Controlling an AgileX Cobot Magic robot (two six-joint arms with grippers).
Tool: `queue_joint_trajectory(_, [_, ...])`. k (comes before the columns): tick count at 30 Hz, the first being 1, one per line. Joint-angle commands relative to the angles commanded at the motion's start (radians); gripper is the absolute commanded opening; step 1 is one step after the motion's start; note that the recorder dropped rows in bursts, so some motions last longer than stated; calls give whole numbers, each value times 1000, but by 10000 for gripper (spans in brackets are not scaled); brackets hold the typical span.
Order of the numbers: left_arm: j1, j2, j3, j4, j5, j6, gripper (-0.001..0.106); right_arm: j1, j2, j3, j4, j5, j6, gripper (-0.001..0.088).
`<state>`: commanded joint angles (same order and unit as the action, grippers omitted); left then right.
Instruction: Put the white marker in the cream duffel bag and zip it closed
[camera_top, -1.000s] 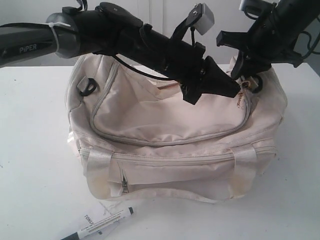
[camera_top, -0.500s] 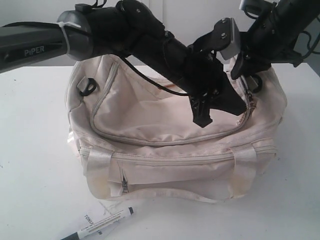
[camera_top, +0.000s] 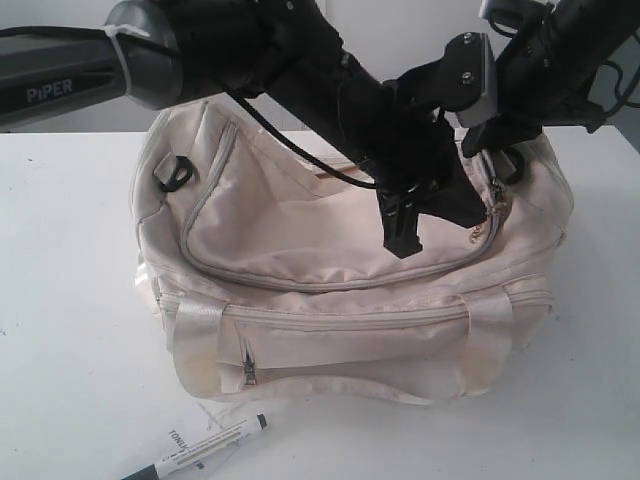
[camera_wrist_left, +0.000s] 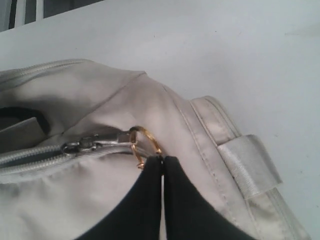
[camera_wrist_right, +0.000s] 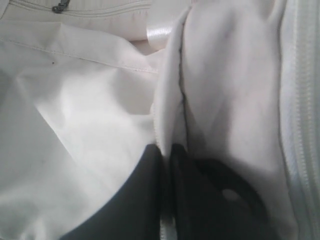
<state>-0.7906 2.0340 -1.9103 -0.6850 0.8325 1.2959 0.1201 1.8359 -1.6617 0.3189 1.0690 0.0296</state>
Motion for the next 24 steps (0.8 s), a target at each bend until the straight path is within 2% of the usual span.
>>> queue_joint_trajectory(8, [-2,-17,0,54,11,0,0,-2,0,0,0,0,0,0])
queue_joint_trajectory(11, [-2,-21,0,87,61,1,0,-2,0,0,0,-3,0,0])
queue_joint_trajectory(24, [-69,-21,0,267,78,1,0,-2,0,0,-2,-2,37,0])
